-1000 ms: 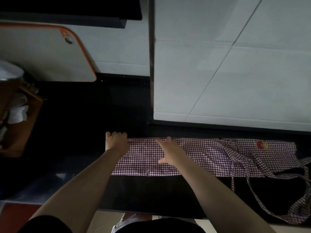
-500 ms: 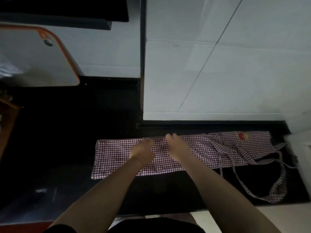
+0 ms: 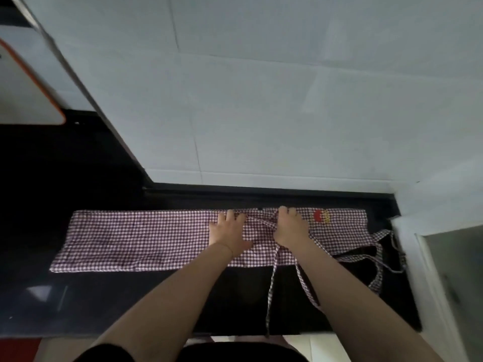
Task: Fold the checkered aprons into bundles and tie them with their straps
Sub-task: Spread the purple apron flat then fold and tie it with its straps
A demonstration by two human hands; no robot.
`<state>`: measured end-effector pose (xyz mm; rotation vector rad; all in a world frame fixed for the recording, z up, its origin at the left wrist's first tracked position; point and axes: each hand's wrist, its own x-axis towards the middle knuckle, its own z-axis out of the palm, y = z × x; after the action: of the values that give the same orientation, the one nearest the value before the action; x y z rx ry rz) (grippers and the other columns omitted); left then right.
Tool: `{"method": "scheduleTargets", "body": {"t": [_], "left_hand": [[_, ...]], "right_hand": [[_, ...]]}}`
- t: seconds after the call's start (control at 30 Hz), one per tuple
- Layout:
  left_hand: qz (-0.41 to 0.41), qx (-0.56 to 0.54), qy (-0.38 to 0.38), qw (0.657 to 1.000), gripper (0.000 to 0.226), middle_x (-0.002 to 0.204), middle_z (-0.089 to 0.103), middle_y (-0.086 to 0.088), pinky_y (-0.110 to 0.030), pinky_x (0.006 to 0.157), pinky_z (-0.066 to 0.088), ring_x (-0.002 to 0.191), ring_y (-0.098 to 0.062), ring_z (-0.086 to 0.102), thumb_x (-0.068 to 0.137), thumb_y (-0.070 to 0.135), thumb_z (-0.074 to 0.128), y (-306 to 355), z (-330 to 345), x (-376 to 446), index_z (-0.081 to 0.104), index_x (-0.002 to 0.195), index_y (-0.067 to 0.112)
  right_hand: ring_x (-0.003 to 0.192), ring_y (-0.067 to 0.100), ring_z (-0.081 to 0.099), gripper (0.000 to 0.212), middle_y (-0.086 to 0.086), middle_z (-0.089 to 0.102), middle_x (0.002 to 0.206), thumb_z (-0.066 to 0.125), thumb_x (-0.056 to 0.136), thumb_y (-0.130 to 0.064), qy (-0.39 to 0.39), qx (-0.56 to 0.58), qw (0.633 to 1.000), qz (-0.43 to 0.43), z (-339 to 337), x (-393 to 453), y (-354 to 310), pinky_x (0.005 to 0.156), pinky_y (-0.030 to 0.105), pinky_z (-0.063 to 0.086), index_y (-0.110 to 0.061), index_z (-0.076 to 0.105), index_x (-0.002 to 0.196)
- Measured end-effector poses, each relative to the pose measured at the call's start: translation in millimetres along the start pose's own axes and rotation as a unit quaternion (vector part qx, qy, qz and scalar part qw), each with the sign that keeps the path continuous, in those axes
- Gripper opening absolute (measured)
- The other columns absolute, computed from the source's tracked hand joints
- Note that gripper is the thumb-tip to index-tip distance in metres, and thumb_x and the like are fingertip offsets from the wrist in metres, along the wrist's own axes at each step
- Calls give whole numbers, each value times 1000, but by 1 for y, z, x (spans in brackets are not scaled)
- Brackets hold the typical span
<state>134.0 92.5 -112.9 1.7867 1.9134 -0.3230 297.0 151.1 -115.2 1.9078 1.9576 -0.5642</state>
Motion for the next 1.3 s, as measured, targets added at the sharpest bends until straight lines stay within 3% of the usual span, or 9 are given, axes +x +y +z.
{"method": "scheduleTargets", "body": {"t": [0.2, 0.33, 0.5, 0.67, 0.8, 0.87, 1.0, 1.2, 1.3], "left_hand": [[-89, 37, -47, 994, 113, 157, 19, -12, -57, 109, 38, 143, -35, 25, 69, 63, 78, 30, 0, 13, 15, 154, 24], [-110, 48, -67, 990, 115, 159, 16, -11, -53, 108, 40, 145, -34, 23, 69, 55, 83, 34, -3, 17, 12, 155, 25], [-137, 74, -75, 985, 116, 159, 17, -10, -49, 108, 42, 146, -33, 23, 69, 45, 87, 19, -8, 17, 12, 155, 25], [-176, 84, -91, 977, 116, 158, 17, -12, -47, 106, 44, 144, -36, 25, 68, 31, 90, 7, -14, 17, 13, 155, 21], [-200, 48, -104, 973, 108, 157, 18, -15, -46, 106, 44, 141, -38, 29, 75, 42, 82, 17, -16, 21, 14, 154, 17], [-195, 30, -59, 979, 97, 152, 28, -15, -45, 104, 43, 137, -34, 35, 77, 58, 73, 25, -19, 23, 24, 149, 15], [-66, 4, 76, 995, 76, 142, 40, -4, -44, 106, 44, 130, -24, 41, 82, 51, 71, 39, -9, 25, 36, 142, 20], [-54, 14, -20, 998, 75, 139, 41, -4, -49, 108, 41, 130, -28, 41, 80, 51, 74, 43, 7, 15, 39, 140, 25], [-36, -19, 27, 999, 49, 127, 48, -5, -44, 105, 44, 117, -24, 50, 86, 39, 72, 45, 8, 10, 48, 126, 23]], "right_hand": [[87, 19, 60, 16, 6, 62, 102, 58, 94, -17, -46, 72, 995, -53, -24, 23, 47, 76, 31, 52, -10, 61, 108], [77, 20, 65, 19, 5, 65, 87, 54, 97, -17, -114, 31, 993, -18, -45, 36, 65, 63, 27, 48, -6, 67, 105], [80, 20, 59, 21, 5, 56, 84, 58, 96, -17, -162, -24, 986, 40, -67, 41, 100, 75, 33, 50, -6, 62, 113], [92, 25, 64, 21, 8, 66, 102, 54, 99, -15, 24, 1, 988, 152, -72, 45, 149, 72, 34, 46, -8, 63, 116], [94, 35, 66, 43, 18, 67, 105, 43, 103, -16, 166, 137, 968, 132, -70, 48, 147, 74, 41, 51, -1, 34, 143], [86, 27, 65, 33, 11, 66, 96, 47, 102, -22, 121, 147, 980, 58, -67, 44, 127, 75, 41, 55, -5, 48, 130], [72, 16, 61, 29, 2, 64, 77, 56, 98, -37, -73, 163, 978, -110, -49, 24, 75, 65, 30, 48, -15, 64, 79], [84, 20, 67, 20, 8, 68, 95, 66, 89, -27, -296, 44, 947, -115, -25, 6, 53, 76, 32, 55, -10, 65, 100], [78, 18, 62, 22, 4, 64, 88, 62, 90, -35, -238, 31, 964, -113, -32, 3, 53, 65, 30, 48, -13, 60, 91]]}}
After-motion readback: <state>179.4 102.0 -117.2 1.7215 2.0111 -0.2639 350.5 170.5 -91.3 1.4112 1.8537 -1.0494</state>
